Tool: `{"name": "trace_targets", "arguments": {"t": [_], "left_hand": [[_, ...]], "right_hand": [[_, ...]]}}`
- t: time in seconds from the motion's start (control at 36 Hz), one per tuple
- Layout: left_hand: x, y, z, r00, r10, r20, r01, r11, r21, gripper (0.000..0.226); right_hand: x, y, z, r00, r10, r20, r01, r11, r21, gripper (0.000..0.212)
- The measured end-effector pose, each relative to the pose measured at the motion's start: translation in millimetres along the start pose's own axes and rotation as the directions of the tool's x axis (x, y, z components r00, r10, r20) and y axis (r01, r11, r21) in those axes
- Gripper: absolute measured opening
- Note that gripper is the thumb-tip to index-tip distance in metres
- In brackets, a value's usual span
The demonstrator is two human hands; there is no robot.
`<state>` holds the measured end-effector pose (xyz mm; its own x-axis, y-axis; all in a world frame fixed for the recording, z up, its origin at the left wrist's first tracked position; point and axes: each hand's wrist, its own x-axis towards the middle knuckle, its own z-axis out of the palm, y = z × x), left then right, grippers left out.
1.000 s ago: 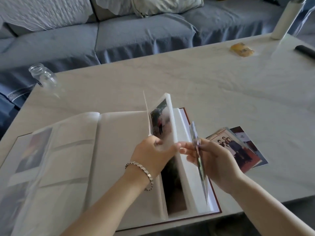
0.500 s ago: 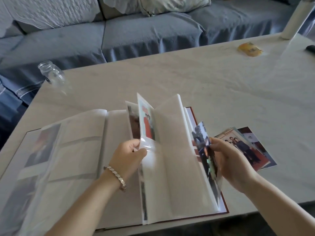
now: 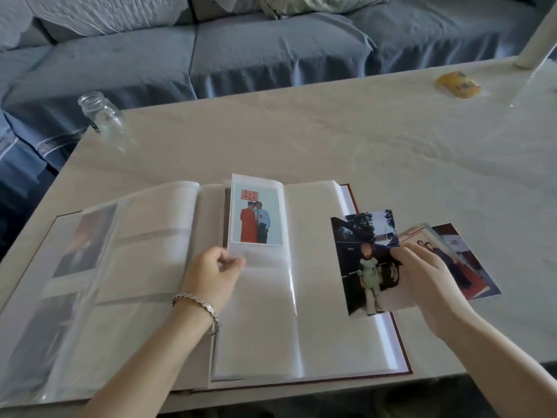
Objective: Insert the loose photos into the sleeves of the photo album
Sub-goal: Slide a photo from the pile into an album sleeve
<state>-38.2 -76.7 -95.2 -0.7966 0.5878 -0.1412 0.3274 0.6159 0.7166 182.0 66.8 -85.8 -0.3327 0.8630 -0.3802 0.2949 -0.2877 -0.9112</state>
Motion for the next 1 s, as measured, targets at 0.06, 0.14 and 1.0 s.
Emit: {"name": "trace_targets", "arguments": {"t": [0.06, 0.14, 1.0], "left_hand": [[-1.4, -4.2, -0.1, 0.998, -0.046, -0.051, 0.047, 0.999, 0.008, 0.015], [-5.7, -6.8, 0.5, 0.991, -0.029, -0.131, 0.038, 0.997, 0.068, 0.038], [-38.7, -25.7, 29.2, 0.891, 0.227, 0.394, -0.433, 0.686, 0.585, 0.080]], "right_hand": [[-2.0, -0.6, 4.4, 0.999, 0.025, 0.022, -0.025, 1.000, -0.010, 0.016], [-6.2, 2.1, 10.7, 0.996, 0.062, 0.071, -0.060, 0.998, -0.026, 0.013], [-33.4, 27.0, 51.8, 0.991, -0.046, -0.123, 0.063, 0.989, 0.134, 0.009]]}}
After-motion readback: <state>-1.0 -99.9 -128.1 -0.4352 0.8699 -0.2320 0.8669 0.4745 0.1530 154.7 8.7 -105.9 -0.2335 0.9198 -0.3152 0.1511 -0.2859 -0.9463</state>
